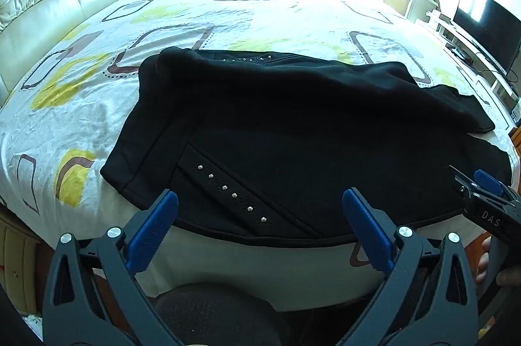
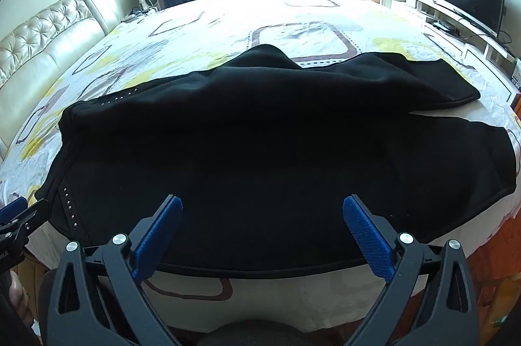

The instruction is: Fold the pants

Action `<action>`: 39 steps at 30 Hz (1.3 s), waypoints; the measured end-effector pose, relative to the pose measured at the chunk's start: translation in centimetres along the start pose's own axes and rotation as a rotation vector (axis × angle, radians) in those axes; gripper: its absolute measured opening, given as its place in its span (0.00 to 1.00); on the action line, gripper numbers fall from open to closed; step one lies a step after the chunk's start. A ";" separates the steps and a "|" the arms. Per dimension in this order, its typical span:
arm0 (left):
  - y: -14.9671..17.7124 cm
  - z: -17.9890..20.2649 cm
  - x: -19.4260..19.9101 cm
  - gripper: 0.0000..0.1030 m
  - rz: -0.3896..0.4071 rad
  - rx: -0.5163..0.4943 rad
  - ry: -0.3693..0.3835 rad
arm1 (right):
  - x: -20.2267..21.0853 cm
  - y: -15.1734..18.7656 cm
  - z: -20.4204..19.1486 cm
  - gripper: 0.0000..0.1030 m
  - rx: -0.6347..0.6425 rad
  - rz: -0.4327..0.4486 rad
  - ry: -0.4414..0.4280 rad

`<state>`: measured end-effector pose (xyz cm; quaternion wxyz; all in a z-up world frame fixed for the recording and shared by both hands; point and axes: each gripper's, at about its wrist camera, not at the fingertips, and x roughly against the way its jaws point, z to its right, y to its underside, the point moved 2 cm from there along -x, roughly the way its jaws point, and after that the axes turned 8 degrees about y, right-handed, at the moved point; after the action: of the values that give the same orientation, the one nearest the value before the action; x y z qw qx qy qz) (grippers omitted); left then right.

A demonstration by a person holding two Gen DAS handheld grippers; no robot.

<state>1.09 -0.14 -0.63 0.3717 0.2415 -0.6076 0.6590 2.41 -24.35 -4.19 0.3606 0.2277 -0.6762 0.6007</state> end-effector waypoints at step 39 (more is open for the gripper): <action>0.4 -1.0 -0.5 0.98 -0.034 0.037 -0.004 | -0.9 0.7 -0.4 0.96 0.001 -0.059 -0.021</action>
<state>1.21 0.72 -1.45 0.3772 0.2599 -0.5920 0.6631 2.58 -24.00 -5.34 0.3711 0.2540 -0.6727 0.5876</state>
